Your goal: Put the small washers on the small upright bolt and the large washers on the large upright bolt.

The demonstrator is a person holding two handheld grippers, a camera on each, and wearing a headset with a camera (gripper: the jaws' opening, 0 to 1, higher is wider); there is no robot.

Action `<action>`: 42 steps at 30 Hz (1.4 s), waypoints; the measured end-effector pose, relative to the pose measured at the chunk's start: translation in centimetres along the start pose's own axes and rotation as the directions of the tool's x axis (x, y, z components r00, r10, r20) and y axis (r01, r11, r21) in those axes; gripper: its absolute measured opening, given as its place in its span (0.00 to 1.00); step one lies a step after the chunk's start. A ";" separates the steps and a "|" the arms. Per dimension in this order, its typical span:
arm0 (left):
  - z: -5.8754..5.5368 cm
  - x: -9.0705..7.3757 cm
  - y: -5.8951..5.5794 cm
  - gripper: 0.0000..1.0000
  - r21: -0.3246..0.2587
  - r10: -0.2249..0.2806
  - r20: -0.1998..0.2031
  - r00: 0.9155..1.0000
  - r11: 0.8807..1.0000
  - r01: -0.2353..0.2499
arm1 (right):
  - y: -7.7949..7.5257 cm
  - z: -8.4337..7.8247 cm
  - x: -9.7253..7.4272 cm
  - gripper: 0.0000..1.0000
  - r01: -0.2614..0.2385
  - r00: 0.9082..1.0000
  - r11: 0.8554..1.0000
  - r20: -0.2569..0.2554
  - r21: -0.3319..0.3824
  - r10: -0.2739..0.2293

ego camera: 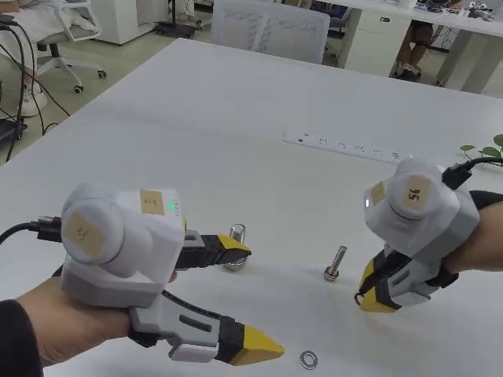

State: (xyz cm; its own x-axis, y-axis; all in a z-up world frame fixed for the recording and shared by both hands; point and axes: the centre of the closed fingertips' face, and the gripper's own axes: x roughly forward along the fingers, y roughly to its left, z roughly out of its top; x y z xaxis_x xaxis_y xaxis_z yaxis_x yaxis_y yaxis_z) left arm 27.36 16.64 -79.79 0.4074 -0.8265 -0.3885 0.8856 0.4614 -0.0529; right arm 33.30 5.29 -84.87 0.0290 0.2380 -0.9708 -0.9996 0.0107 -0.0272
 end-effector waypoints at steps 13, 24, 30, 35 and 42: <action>0.1 0.0 0.0 0.69 0.003 -0.001 -0.001 1.000 1.000 0.001 | -1.4 0.9 -3.2 0.14 0.066 0.998 0.998 0.019 -0.017 -0.066; 0.2 -0.1 0.2 0.69 0.001 0.005 0.001 1.000 1.000 -0.005 | -2.6 3.4 -4.3 0.14 0.089 0.995 0.993 0.041 -0.072 -0.086; 0.1 -0.2 0.3 0.69 -0.002 0.010 0.002 1.000 1.000 -0.010 | -3.2 4.5 -4.0 0.14 0.090 0.995 0.991 0.046 -0.103 -0.085; 0.0 -0.3 0.4 0.69 -0.006 0.013 0.003 1.000 1.000 -0.013 | -3.5 4.8 -3.4 0.14 0.079 0.996 0.990 0.041 -0.119 -0.075; -0.1 -0.3 0.4 0.69 -0.010 0.014 0.004 1.000 1.000 -0.014 | -3.5 4.7 -2.9 0.14 0.069 0.997 0.990 0.033 -0.125 -0.065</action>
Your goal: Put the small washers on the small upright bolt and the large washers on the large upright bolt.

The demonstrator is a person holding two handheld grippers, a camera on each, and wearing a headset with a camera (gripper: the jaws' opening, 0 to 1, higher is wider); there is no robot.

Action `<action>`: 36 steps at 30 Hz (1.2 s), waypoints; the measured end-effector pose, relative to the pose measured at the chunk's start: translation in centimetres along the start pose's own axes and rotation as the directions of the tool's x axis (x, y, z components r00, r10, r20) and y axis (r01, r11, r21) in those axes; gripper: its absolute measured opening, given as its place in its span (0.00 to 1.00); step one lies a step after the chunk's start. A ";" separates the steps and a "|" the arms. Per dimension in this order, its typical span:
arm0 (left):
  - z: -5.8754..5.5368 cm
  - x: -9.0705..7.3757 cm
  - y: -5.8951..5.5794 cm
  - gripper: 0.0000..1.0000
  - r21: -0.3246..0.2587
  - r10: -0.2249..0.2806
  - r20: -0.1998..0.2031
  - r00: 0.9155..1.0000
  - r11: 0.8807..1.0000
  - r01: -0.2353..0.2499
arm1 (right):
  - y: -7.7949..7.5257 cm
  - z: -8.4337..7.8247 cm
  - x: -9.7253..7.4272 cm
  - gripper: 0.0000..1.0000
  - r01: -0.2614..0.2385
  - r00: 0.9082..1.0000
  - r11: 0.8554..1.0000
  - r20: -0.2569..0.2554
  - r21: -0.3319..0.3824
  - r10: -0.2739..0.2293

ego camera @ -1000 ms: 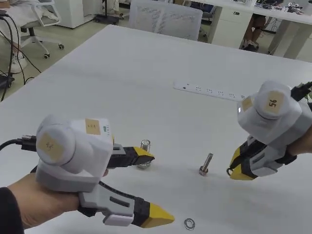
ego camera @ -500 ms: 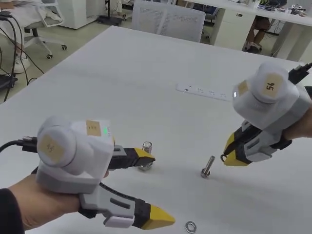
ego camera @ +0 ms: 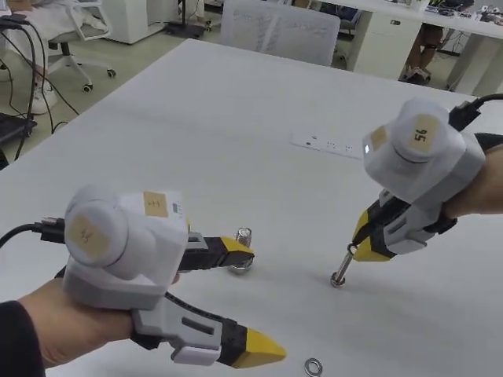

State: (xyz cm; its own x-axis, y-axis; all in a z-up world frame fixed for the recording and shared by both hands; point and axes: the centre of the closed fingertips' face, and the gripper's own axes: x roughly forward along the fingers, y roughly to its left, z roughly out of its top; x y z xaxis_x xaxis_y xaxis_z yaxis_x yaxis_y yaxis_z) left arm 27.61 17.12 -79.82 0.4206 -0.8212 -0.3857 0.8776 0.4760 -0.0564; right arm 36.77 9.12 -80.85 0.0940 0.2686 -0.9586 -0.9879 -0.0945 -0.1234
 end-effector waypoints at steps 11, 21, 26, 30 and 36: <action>-0.1 -0.1 0.1 0.69 -0.006 0.005 0.001 1.000 1.000 -0.005 | 0.0 -0.1 0.8 0.14 -0.016 1.000 1.000 -0.001 0.003 0.016; -0.2 -0.1 0.1 0.69 -0.008 0.007 -0.001 1.000 1.000 -0.007 | 0.2 -0.3 1.7 0.14 -0.027 1.000 1.000 -0.002 0.006 0.027; -0.2 -0.1 0.1 0.69 -0.010 0.008 -0.001 1.000 1.000 -0.008 | 0.3 -0.5 2.4 0.14 -0.034 0.999 0.999 -0.004 0.014 0.034; -0.3 -0.1 0.1 0.69 -0.009 0.008 -0.004 1.000 1.000 -0.008 | 0.5 -0.8 3.4 0.14 -0.042 0.999 0.999 -0.009 0.014 0.042; -0.3 -0.1 0.1 0.69 -0.012 0.009 -0.003 1.000 1.000 -0.009 | 0.8 -0.9 4.1 0.14 -0.046 0.999 0.999 -0.010 0.014 0.046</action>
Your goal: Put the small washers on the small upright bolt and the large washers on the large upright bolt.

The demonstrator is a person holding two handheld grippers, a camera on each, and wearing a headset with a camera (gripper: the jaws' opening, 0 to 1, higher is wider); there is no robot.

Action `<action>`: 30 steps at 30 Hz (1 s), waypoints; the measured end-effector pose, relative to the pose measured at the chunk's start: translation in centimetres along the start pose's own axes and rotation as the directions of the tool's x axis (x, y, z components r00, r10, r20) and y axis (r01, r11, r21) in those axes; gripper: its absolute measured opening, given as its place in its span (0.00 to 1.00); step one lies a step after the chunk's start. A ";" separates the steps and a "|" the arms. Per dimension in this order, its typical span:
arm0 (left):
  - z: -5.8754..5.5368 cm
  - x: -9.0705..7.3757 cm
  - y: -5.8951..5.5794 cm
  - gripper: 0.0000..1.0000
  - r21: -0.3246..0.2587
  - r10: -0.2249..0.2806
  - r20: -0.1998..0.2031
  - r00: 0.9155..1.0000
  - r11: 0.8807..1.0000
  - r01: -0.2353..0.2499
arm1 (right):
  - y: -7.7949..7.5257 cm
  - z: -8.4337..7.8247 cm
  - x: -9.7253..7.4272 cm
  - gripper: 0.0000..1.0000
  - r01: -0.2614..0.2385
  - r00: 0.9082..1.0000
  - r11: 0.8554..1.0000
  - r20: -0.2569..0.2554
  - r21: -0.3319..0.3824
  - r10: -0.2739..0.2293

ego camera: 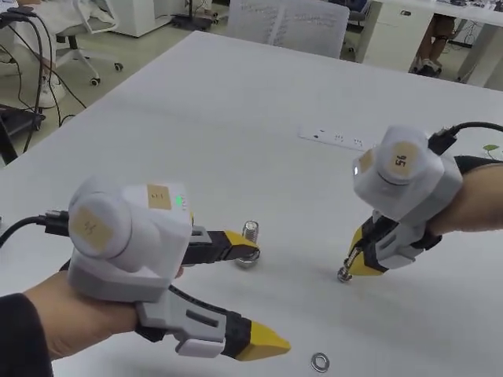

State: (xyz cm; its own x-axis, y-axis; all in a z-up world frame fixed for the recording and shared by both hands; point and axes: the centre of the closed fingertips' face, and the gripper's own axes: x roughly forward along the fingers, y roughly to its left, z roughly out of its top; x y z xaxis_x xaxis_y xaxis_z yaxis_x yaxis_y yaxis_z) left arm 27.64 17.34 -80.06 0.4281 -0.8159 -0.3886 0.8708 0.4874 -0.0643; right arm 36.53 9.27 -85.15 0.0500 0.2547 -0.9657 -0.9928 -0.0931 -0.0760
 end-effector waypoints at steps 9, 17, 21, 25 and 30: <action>0.0 0.0 0.1 0.69 0.001 0.000 -0.002 1.000 1.000 0.000 | 0.3 -0.2 0.6 0.14 -0.007 1.000 1.000 0.000 0.007 0.007; -0.1 0.0 0.2 0.69 -0.001 0.002 -0.003 1.000 1.000 -0.002 | 0.3 -0.5 0.9 0.14 -0.013 1.000 1.000 -0.005 0.007 0.013; -0.1 0.0 0.1 0.69 0.000 -0.001 -0.006 1.000 1.000 0.001 | 0.1 -0.5 1.0 0.14 -0.015 1.000 1.000 0.000 0.012 0.015; -0.1 0.0 0.2 0.69 -0.001 0.000 -0.007 1.000 1.000 0.000 | 0.0 -0.5 1.0 0.15 -0.013 1.000 1.000 0.001 0.010 0.013; -0.1 0.1 0.2 0.69 -0.001 0.000 -0.008 1.000 1.000 0.000 | 0.0 -0.7 1.2 0.18 -0.017 1.000 1.000 -0.002 0.016 0.017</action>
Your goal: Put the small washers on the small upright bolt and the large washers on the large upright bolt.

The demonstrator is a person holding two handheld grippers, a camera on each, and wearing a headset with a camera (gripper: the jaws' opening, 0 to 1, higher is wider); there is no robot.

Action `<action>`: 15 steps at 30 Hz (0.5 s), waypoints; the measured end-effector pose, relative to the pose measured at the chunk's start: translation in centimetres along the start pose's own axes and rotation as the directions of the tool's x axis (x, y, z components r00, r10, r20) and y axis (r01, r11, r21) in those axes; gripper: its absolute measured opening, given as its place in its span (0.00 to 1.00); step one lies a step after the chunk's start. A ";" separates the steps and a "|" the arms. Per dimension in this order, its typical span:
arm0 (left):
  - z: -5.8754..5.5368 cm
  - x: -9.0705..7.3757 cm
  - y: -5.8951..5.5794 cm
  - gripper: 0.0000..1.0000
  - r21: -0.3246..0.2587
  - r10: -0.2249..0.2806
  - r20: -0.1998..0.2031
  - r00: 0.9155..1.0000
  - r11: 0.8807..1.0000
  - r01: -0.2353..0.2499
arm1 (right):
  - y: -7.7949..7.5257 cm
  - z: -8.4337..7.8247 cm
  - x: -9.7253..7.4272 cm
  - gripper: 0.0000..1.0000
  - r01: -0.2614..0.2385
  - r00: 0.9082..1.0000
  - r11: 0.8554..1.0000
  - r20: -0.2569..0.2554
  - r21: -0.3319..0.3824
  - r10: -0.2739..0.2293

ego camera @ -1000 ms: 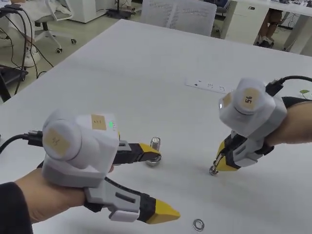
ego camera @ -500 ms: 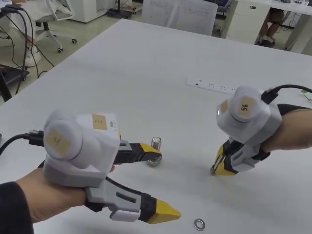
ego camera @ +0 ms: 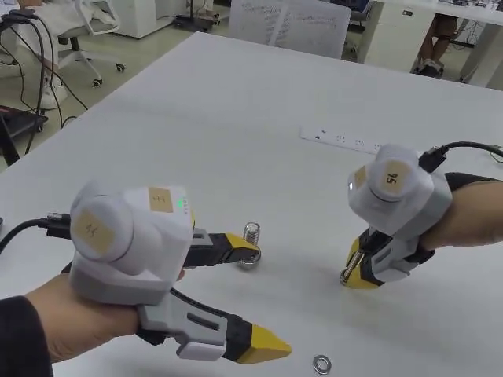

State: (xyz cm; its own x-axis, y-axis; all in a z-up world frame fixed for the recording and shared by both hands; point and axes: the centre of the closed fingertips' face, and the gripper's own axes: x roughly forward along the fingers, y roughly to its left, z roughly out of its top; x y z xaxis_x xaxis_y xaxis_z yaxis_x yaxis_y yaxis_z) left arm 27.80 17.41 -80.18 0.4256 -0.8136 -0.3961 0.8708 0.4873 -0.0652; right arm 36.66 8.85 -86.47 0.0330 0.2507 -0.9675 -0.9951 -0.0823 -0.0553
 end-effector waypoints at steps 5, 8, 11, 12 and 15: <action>0.1 0.0 0.0 0.69 0.000 0.000 0.000 1.000 1.000 0.000 | -0.2 -0.1 -0.3 0.21 0.000 1.000 1.000 0.011 0.026 0.000; 0.1 0.1 0.0 0.69 0.001 -0.001 0.000 1.000 1.000 0.001 | -0.4 -0.4 -0.5 0.23 0.003 1.000 0.999 0.016 0.046 -0.004; 0.1 0.1 0.0 0.69 0.002 -0.001 0.000 1.000 1.000 0.001 | -0.3 -0.6 -0.8 0.24 0.006 1.000 0.998 0.021 0.060 -0.008; 0.1 0.1 -0.1 0.69 0.002 -0.001 0.001 1.000 1.000 0.001 | -0.3 -0.7 -0.8 0.24 0.006 1.000 0.998 0.022 0.066 -0.008; 0.2 0.1 -0.1 0.69 0.004 -0.002 0.001 1.000 1.000 0.002 | -0.1 -1.1 -0.9 0.25 0.007 1.000 0.997 0.022 0.078 -0.008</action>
State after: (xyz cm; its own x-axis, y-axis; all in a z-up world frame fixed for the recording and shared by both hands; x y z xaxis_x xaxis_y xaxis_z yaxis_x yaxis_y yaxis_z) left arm 27.80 17.22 -80.05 0.4245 -0.8146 -0.3952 0.8724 0.4849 -0.0624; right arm 36.83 7.57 -85.81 0.0394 0.2722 -0.9614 -0.9991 -0.0046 -0.0422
